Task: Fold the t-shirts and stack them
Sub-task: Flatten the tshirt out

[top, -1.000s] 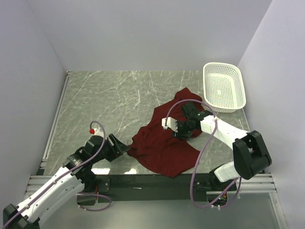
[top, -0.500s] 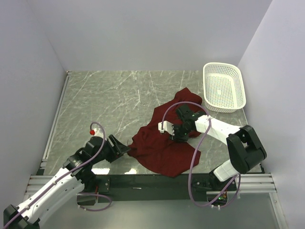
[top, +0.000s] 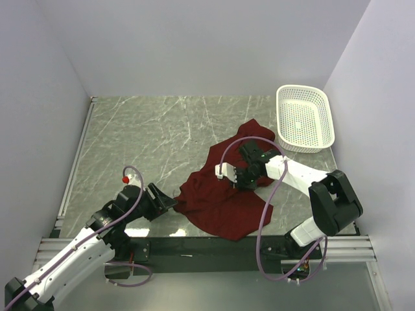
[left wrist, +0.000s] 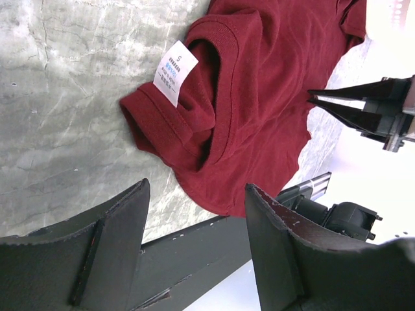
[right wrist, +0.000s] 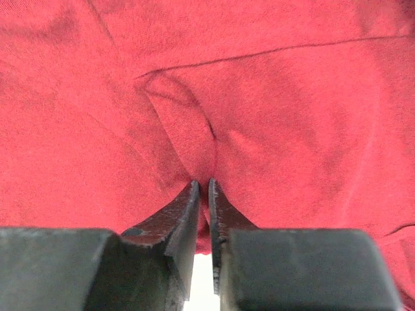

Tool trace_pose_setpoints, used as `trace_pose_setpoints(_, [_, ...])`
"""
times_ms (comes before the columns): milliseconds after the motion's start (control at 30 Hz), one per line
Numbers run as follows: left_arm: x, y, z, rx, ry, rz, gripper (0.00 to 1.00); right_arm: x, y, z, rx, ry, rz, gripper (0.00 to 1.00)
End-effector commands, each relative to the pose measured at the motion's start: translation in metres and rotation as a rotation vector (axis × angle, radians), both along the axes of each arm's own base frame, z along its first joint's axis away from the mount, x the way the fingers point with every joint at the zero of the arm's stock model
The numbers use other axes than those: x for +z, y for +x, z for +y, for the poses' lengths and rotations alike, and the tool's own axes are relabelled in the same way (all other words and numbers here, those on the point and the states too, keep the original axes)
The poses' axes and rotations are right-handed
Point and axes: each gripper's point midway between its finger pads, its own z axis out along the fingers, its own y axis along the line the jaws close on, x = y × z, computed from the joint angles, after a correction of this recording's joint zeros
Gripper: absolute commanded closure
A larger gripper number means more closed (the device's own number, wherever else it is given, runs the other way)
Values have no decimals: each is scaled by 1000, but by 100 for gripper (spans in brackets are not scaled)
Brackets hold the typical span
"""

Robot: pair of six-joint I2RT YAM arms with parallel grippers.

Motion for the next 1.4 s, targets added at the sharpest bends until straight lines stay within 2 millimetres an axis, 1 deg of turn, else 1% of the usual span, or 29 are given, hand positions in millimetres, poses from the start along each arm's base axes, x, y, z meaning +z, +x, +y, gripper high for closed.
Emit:
trace_pose_setpoints(0, [9, 4, -5, -14, -28, -31, 34, 23, 8, 12, 3, 60, -28, 80])
trace_pose_setpoints(67, [9, 4, -6, -17, -31, -31, 34, 23, 6, 15, 4, 66, -17, 76])
trace_pose_setpoints(100, [8, 3, -6, -18, -29, -28, 34, 22, 7, 14, 0, 66, -13, 72])
trace_pose_setpoints(267, [7, 3, -6, -19, -29, -26, 34, 19, 7, 16, -4, 70, -1, 72])
trace_pose_setpoints(433, [5, 2, -6, -21, -31, -23, 34, 15, 9, 17, -14, 68, -5, 81])
trace_pose_setpoints(467, [5, 2, -6, -21, -33, -23, 34, 15, 9, 17, -14, 68, -4, 84])
trace_pose_setpoints(567, [5, 2, -8, -29, -38, -21, 34, 17, 12, 18, -36, 74, -9, 89])
trace_pose_setpoints(600, [3, 1, -8, -30, -37, -17, 34, 20, 15, 19, -60, 79, -13, 94])
trace_pose_setpoints(667, [1, -1, -9, -39, -41, -9, 35, 35, 24, 21, -103, 105, -27, 100])
trace_pose_setpoints(700, [1, -1, -10, -41, -46, -7, 36, 51, 28, 22, -116, 130, -20, 100])
trace_pose_setpoints(733, [-1, -2, -11, -46, -50, -3, 37, 71, 28, 24, -116, 204, -17, 100])
trace_pose_setpoints(767, [0, -3, -12, -52, -57, 1, 38, 86, 30, 24, -118, 243, -26, 100])
trace_pose_setpoints(833, [-1, -4, -13, -56, -72, 0, 41, 129, 32, 24, -116, 332, -93, 100])
trace_pose_setpoints(867, [-2, -7, -16, -77, -83, 2, 42, 144, 35, 21, -125, 369, -111, 100])
trace_pose_setpoints(900, [-1, -7, -18, -90, -93, -4, 43, 163, 36, 20, -125, 395, -139, 100])
trace_pose_setpoints(933, [4, -5, -22, -104, -114, -33, 44, 178, 35, 17, -131, 419, -170, 100])
trace_pose_setpoints(967, [5, -6, -25, -123, -123, -43, 44, 188, 38, 13, -149, 433, -188, 100])
trace_pose_setpoints(1000, [2, -9, -27, -152, -122, -44, 45, 202, 38, 13, -161, 454, -199, 100])
trace_pose_setpoints(1033, [4, -8, -30, -166, -132, -65, 45, 212, 38, 11, -169, 468, -214, 100])
trace_pose_setpoints(1133, [-8, -12, -32, -201, -105, -31, 45, 237, 41, 9, -211, 523, -245, 100])
trace_pose_setpoints(1167, [-11, -13, -33, -210, -100, -21, 45, 242, 42, 9, -221, 536, -250, 100])
trace_pose_setpoints(1200, [-19, -16, -34, -222, -82, 10, 45, 251, 44, 9, -240, 556, -259, 100])
trace_pose_setpoints(1233, [-20, -19, -37, -239, -85, 18, 44, 254, 44, 11, -242, 566, -253, 100])
trace_pose_setpoints(1267, [-16, -21, -44, -270, -103, 3, 44, 257, 44, 12, -244, 574, -252, 100])
trace_pose_setpoints(1300, [-19, -25, -49, -291, -103, 16, 43, 262, 44, 13, -250, 586, -247, 100])
trace_pose_setpoints(1367, [-14, -34, -63, -364, -114, 2, 40, 261, 47, 15, -254, 590, -229, 100])
